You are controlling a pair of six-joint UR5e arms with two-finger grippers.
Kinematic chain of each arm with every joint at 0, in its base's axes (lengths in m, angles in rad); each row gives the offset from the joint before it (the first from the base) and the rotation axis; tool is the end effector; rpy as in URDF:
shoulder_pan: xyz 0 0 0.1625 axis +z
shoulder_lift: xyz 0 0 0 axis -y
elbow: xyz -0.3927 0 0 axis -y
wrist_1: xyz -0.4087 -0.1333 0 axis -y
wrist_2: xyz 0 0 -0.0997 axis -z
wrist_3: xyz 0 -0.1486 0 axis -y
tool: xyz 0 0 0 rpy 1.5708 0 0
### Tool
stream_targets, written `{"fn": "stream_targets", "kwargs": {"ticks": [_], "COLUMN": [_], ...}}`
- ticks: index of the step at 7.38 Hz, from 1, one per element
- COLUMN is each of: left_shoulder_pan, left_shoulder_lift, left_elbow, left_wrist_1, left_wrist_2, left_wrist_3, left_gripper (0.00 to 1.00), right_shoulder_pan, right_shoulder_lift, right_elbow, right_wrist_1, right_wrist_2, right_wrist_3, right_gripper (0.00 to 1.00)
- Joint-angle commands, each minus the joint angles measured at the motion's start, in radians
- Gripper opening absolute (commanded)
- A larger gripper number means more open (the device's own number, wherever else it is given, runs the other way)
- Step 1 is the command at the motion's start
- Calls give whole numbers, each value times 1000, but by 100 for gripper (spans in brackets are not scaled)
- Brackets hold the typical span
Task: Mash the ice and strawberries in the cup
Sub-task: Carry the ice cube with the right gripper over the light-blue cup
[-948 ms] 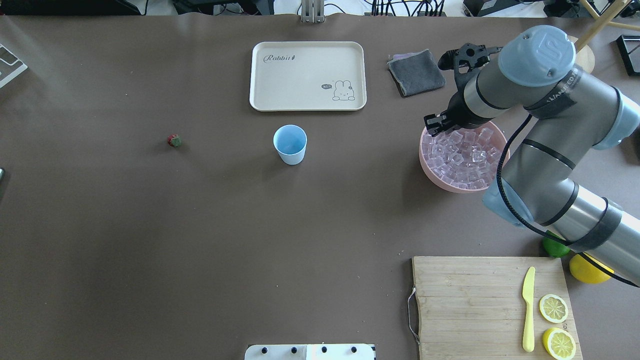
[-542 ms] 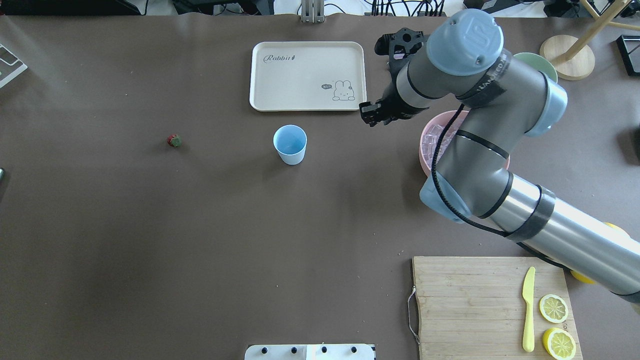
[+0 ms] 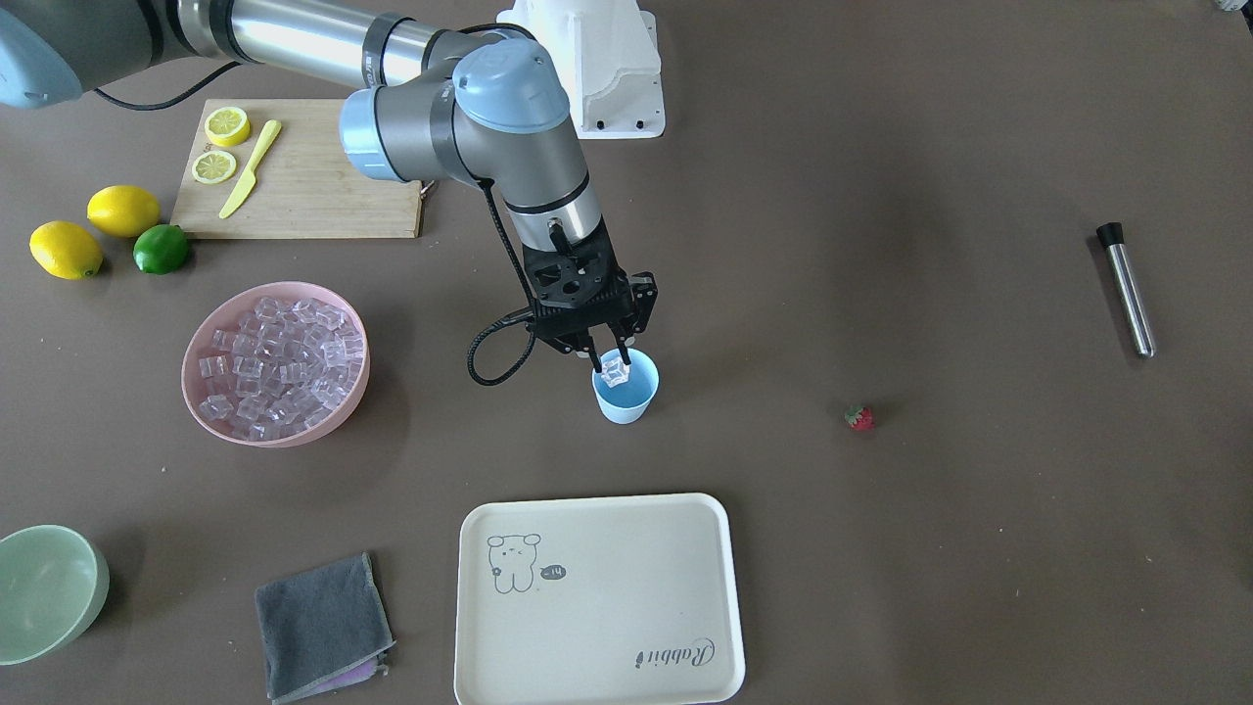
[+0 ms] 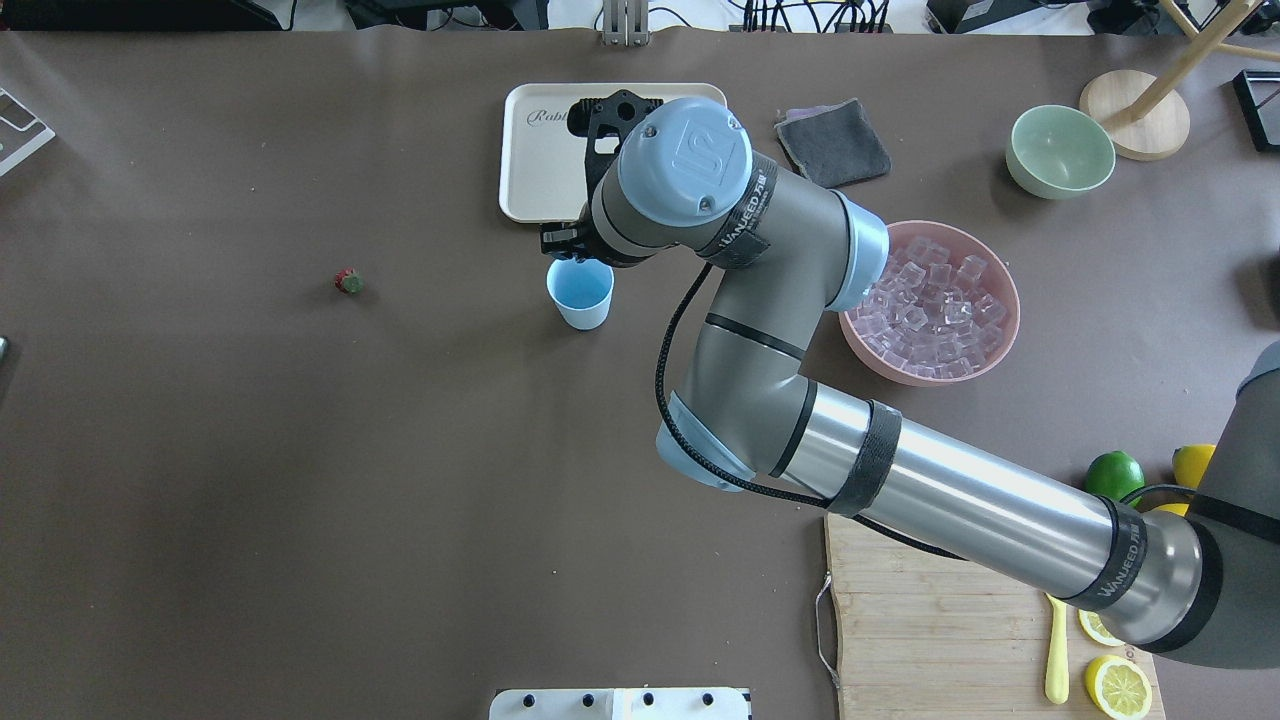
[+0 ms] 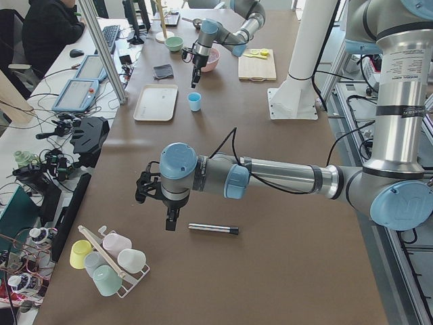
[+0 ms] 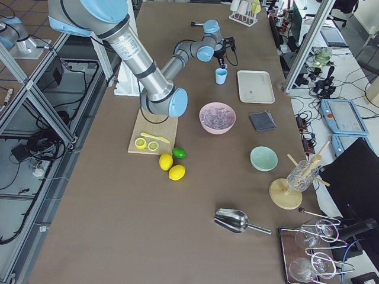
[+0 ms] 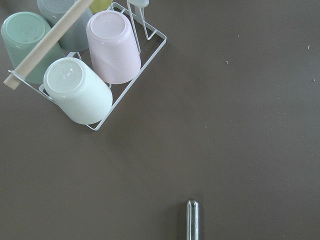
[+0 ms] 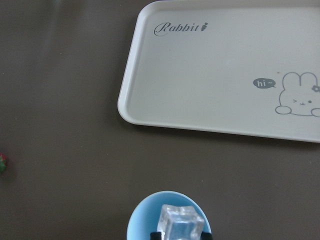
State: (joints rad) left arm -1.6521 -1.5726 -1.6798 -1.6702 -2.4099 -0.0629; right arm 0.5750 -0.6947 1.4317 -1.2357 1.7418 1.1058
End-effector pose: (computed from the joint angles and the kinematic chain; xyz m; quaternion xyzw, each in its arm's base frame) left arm -0.0653 -0.5215 0.5863 0.0995 0.4042 -0.0228 0.9090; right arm -0.5963 -0.5152 0.1217 0.1891 -0.4781 0.0035 0.8577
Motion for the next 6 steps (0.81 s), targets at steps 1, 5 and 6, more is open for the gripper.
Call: {"fn": "stream_targets", "kwargs": {"ticks": [1,5,6], "left_shoulder_pan": [0,-1,-1], "left_shoulder_lift": [-1,-3,-3], "left_elbow": [2,2,3], "left_wrist_1": [1,3,3], "left_wrist_2": [0,0,2], "left_wrist_3": [0,-2,-2], "left_gripper": [98,98,98], "right_shoulder_pan": [-10,-11,0], "right_shoulder_lift": [6,-14,-50], "right_elbow": [-36,-16,16], "right_wrist_1": [58,50,42], "right_wrist_2": [-10,-1,30], "right_wrist_3": [6,2,-1], "right_gripper": [3,98,98]}}
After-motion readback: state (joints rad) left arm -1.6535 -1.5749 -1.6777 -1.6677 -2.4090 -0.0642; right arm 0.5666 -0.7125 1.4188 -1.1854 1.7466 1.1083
